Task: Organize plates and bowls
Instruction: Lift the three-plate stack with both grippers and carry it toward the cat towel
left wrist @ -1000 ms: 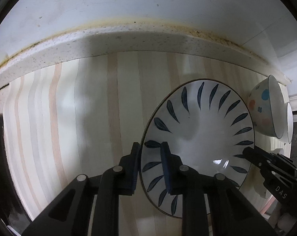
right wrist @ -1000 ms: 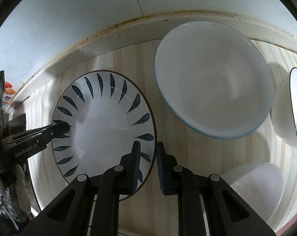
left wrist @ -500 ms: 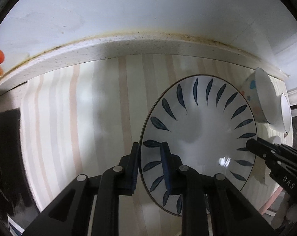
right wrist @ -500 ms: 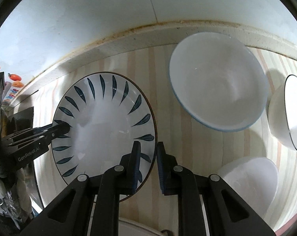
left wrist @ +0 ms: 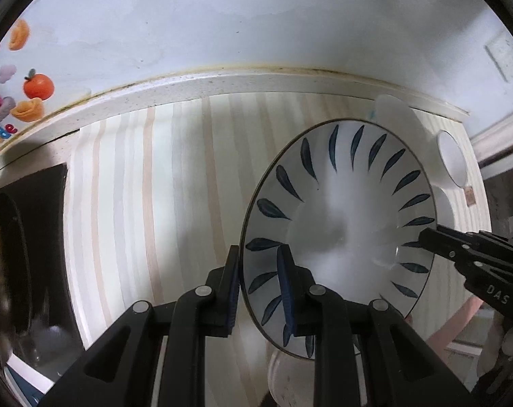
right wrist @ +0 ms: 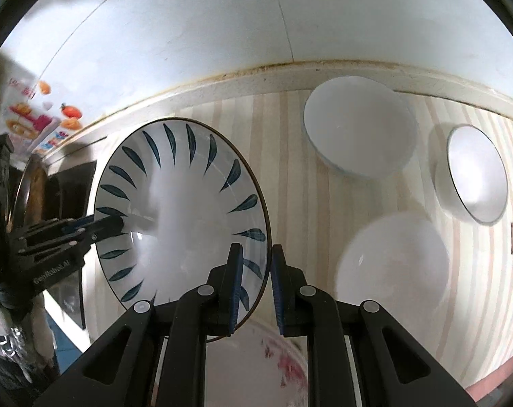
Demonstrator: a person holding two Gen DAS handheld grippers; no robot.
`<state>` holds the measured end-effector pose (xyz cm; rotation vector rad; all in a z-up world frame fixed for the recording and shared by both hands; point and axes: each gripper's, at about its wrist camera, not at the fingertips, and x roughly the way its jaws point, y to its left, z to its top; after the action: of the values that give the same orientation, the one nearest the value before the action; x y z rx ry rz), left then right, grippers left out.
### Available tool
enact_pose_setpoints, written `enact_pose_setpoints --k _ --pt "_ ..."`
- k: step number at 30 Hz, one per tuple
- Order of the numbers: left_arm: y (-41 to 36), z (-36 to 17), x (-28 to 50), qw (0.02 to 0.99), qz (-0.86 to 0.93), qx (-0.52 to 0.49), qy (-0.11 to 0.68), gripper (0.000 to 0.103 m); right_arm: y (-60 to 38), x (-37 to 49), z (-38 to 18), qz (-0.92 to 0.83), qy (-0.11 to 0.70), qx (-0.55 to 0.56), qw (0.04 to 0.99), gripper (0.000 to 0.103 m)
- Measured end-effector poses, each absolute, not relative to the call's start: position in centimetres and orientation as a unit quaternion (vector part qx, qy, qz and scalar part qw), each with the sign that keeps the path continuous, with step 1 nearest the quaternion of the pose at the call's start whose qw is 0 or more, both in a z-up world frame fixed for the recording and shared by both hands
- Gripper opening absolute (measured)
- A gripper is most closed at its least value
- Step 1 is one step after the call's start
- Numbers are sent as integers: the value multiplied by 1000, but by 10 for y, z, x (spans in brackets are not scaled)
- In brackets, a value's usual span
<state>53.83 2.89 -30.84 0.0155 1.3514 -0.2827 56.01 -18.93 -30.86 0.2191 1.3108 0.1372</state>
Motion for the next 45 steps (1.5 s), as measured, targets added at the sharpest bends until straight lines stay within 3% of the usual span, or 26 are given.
enact_pose_setpoints --k 8,21,45 --pt "24 -292 493 774 -137 15 617 19 -195 499 -306 76 615 110 777 18" --pt "9 -339 430 734 -144 28 663 19 -209 422 -336 69 644 125 752 18" --pt "-12 -372 424 709 -134 52 691 19 -215 401 -377 63 671 128 728 18"
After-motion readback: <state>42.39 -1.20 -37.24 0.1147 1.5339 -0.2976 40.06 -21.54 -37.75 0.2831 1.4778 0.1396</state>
